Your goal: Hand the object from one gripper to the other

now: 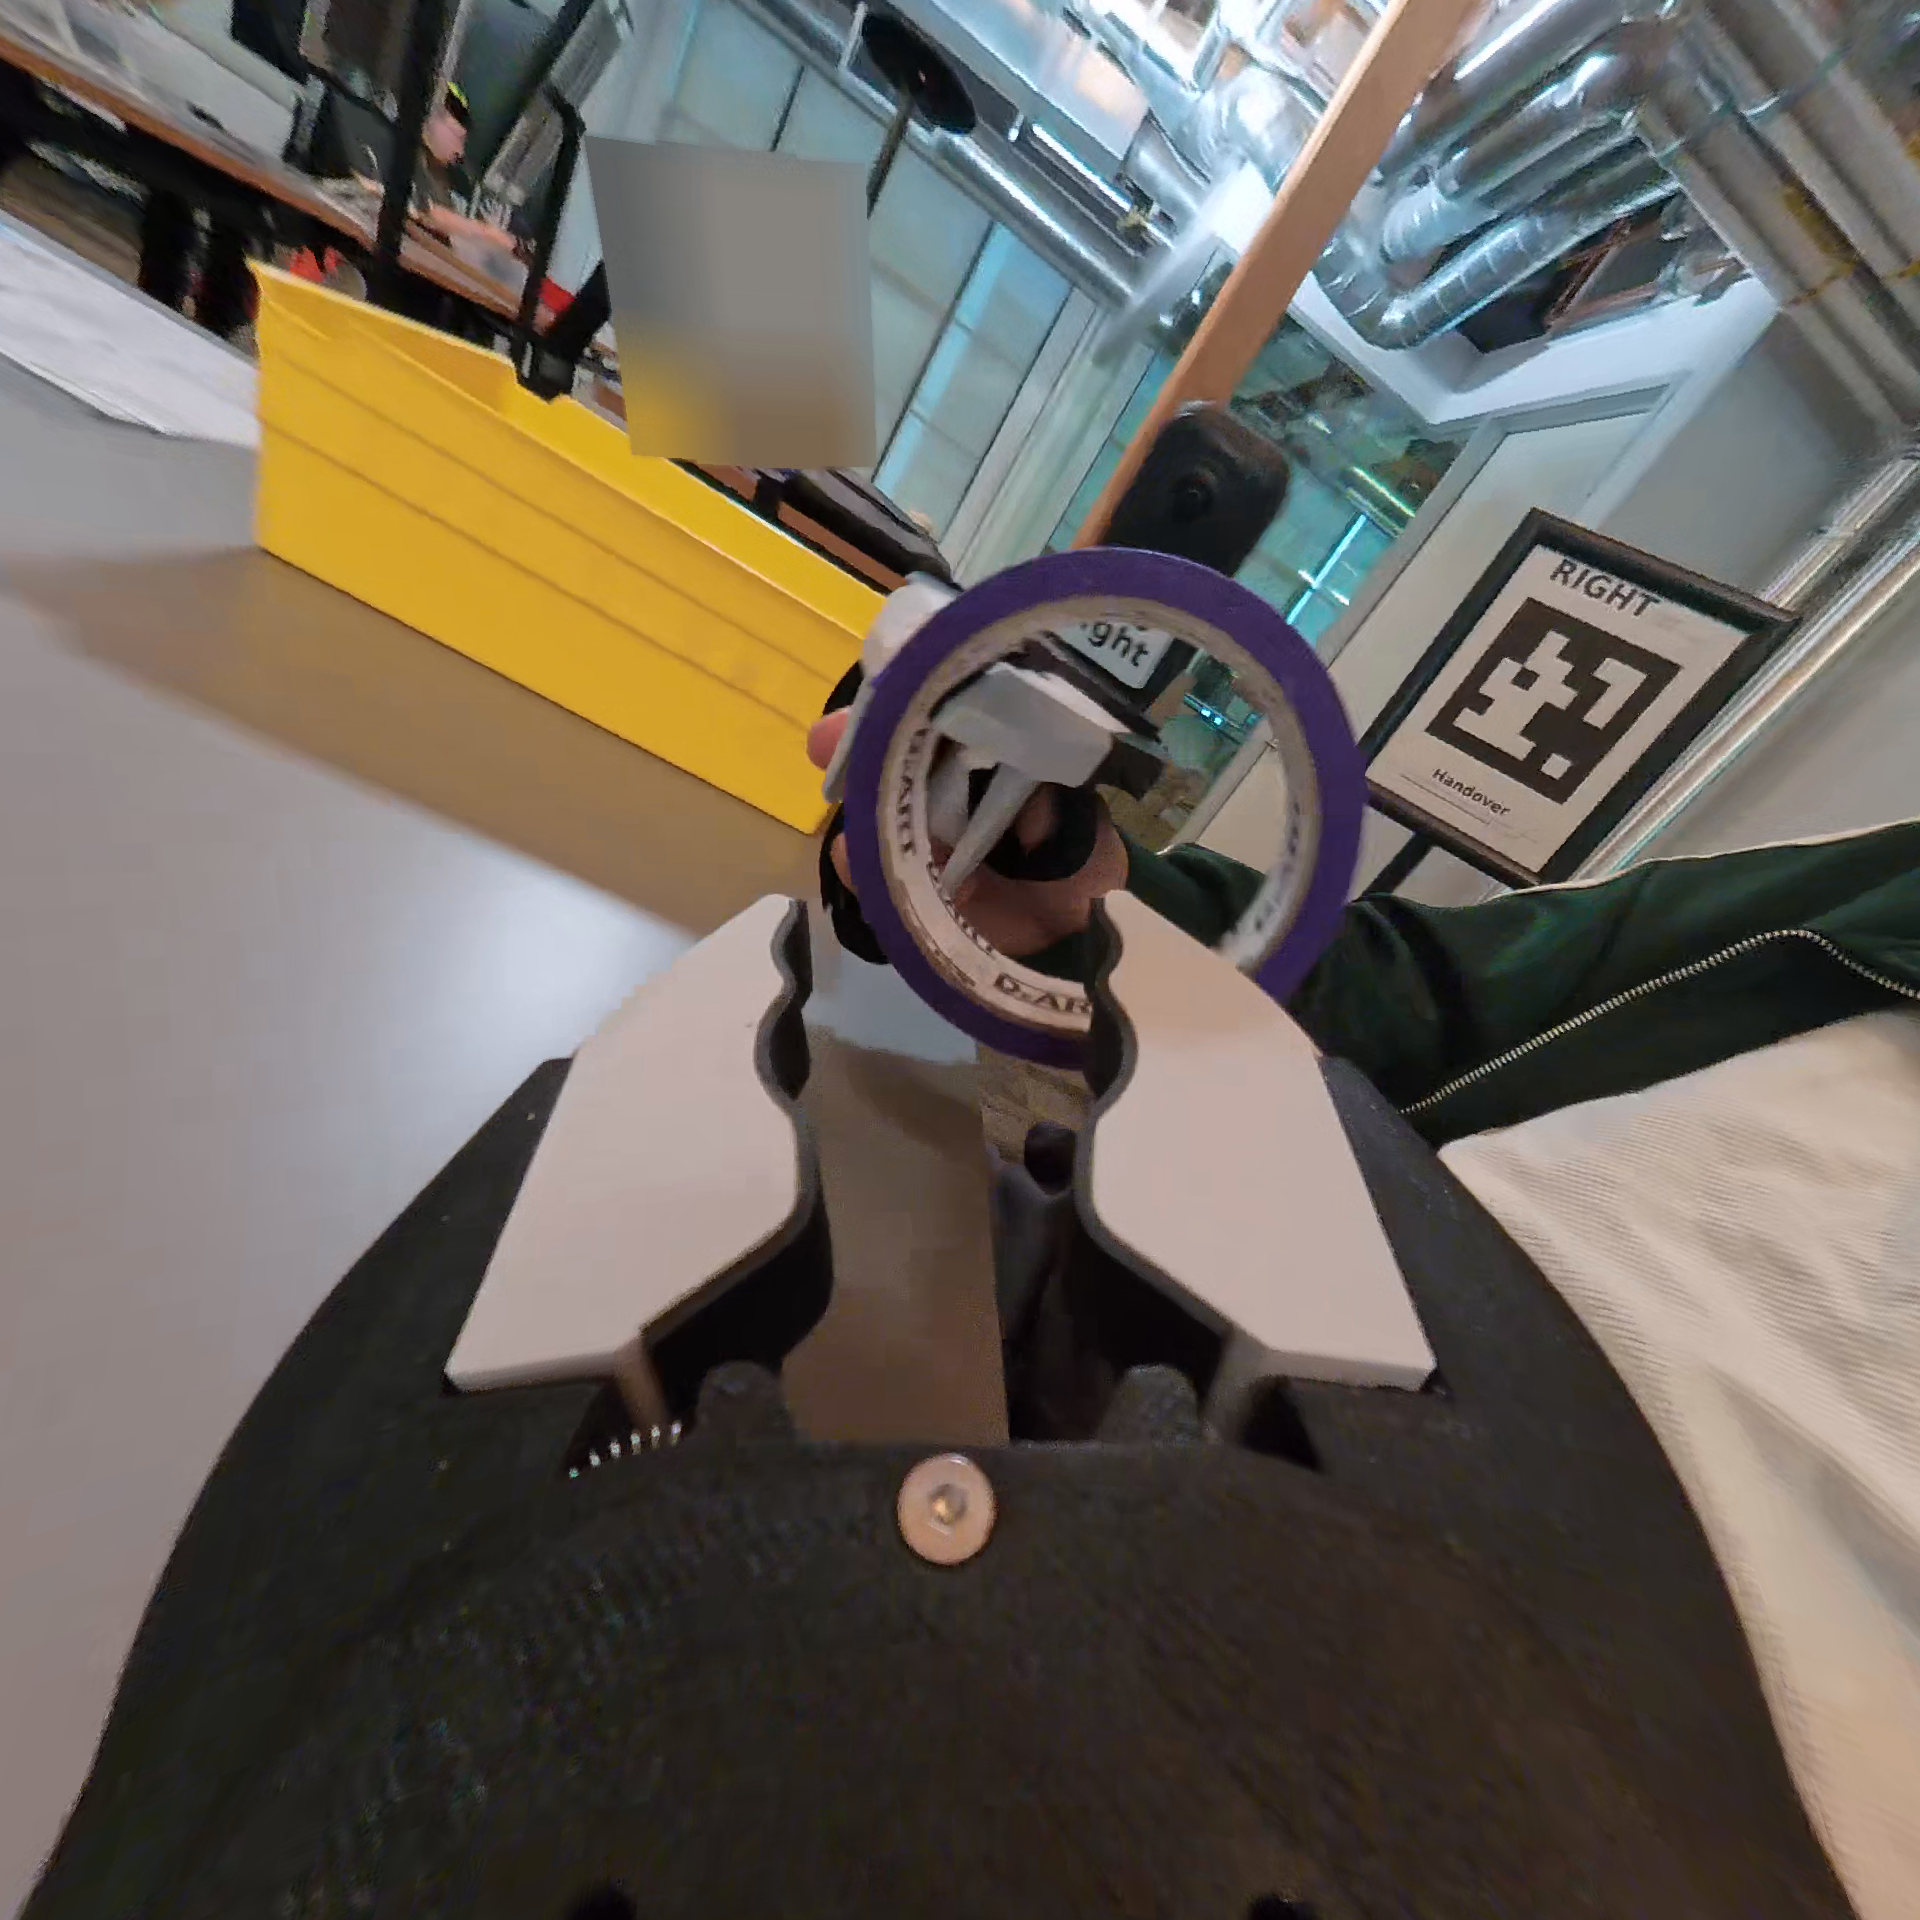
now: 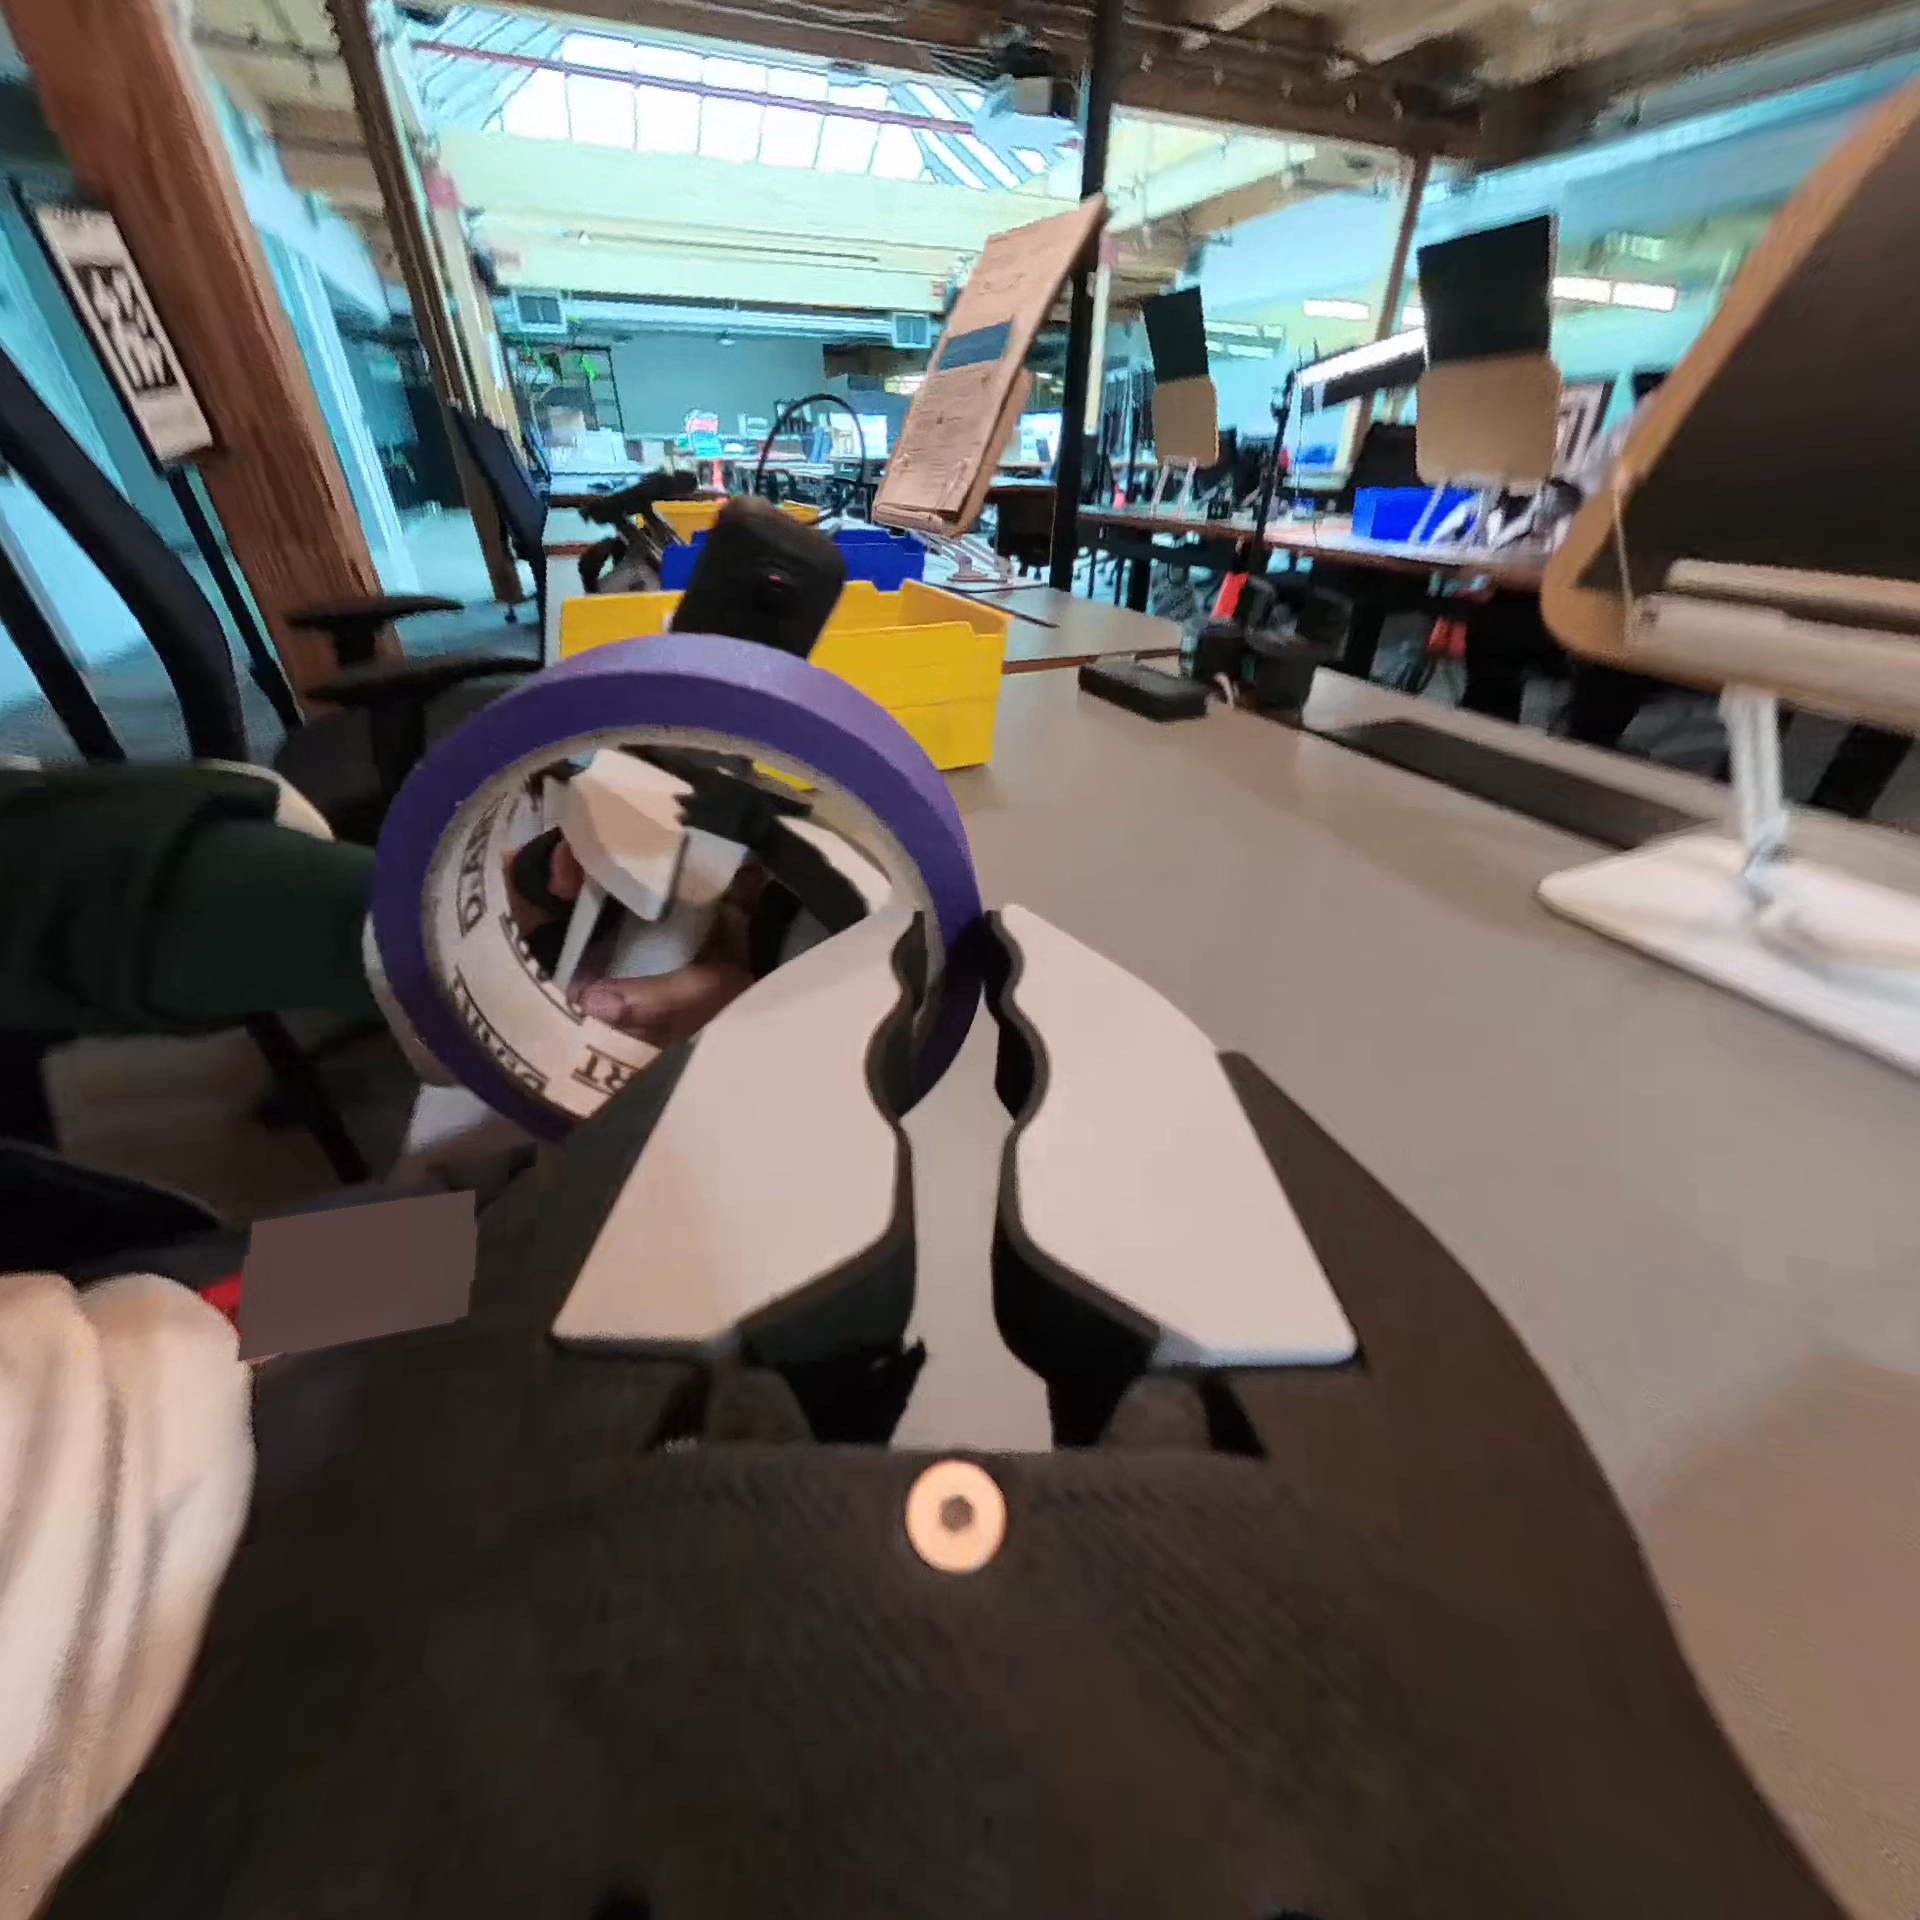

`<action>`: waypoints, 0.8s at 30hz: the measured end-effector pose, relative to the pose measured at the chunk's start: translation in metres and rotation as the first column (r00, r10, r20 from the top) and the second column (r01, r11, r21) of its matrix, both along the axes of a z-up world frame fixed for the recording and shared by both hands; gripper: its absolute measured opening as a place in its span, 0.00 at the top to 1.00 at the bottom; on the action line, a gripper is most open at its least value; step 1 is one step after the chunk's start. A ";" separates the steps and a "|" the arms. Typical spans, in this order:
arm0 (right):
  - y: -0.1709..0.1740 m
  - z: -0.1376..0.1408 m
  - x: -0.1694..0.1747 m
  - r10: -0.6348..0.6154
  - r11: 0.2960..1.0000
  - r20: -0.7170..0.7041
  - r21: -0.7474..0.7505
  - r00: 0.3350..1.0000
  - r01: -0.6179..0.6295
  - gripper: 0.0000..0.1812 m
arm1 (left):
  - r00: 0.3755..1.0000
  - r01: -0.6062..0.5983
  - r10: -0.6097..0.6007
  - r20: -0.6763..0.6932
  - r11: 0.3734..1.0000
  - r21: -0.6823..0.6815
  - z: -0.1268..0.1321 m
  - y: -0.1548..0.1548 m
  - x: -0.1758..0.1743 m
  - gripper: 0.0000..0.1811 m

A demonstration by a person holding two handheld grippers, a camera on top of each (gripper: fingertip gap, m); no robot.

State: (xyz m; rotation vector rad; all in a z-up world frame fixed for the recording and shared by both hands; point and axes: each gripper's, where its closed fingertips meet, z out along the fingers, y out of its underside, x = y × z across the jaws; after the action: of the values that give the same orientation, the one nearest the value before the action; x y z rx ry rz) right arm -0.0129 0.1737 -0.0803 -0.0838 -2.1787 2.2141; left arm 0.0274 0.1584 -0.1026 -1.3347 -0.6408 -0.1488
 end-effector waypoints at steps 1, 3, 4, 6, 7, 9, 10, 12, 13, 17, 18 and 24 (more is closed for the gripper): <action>0.001 -0.002 -0.005 -0.003 1.000 0.054 0.002 0.999 0.003 0.94 | 1.000 0.002 -0.002 -0.014 1.000 0.007 0.003 -0.001 0.001 0.74; 0.003 -0.007 -0.010 0.002 1.000 0.142 0.011 0.990 -0.004 0.94 | 0.999 0.019 -0.017 -0.047 0.999 0.037 0.012 -0.001 0.007 0.76; 0.002 -0.010 -0.010 0.017 1.000 0.183 0.015 0.983 -0.020 0.94 | 0.997 0.036 -0.032 -0.073 0.998 0.055 0.018 0.001 0.011 0.76; 0.001 -0.013 -0.006 0.065 0.997 0.264 0.015 0.962 -0.071 0.94 | 0.989 0.076 -0.068 -0.129 0.995 0.059 0.027 0.008 0.022 0.72; -0.001 -0.014 -0.003 0.092 0.995 0.301 0.012 0.949 -0.100 0.94 | 0.984 0.094 -0.086 -0.153 0.995 0.043 0.029 0.012 0.028 0.72; -0.004 -0.017 0.002 0.132 0.989 0.355 0.012 0.926 -0.146 0.94 | 0.976 0.122 -0.122 -0.182 0.992 -0.013 0.027 0.024 0.036 0.70; -0.005 -0.018 0.004 0.142 0.987 0.366 0.017 0.920 -0.159 0.94 | 0.972 0.135 -0.140 -0.191 0.990 -0.037 0.025 0.029 0.039 0.71; -0.007 -0.021 0.007 0.144 0.985 0.362 0.034 0.921 -0.167 0.94 | 0.965 0.157 -0.169 -0.201 0.985 -0.074 0.022 0.040 0.045 0.77; -0.007 -0.022 0.007 0.139 0.985 0.356 0.043 0.924 -0.165 0.94 | 0.961 0.166 -0.182 -0.209 0.982 -0.093 0.021 0.044 0.048 0.84; -0.006 -0.023 0.004 0.140 0.987 0.378 0.016 0.915 -0.158 0.94 | 0.956 0.122 -0.160 -0.245 0.979 -0.166 0.019 0.049 0.048 0.94; -0.007 -0.024 0.004 0.141 0.987 0.384 0.015 0.912 -0.159 0.94 | 0.957 0.113 -0.151 -0.249 0.980 -0.163 0.021 0.048 0.046 0.94; -0.020 -0.032 0.009 0.095 0.991 0.266 0.068 0.959 -0.117 0.66 | 0.976 0.072 -0.089 -0.199 0.993 -0.095 0.025 0.036 0.035 0.94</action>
State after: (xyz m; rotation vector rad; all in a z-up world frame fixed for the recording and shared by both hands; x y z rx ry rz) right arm -0.0038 0.1536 -0.1119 -0.2803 -2.4627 2.2799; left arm 0.0623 0.1943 -0.0777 -1.4394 -0.4245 -0.0493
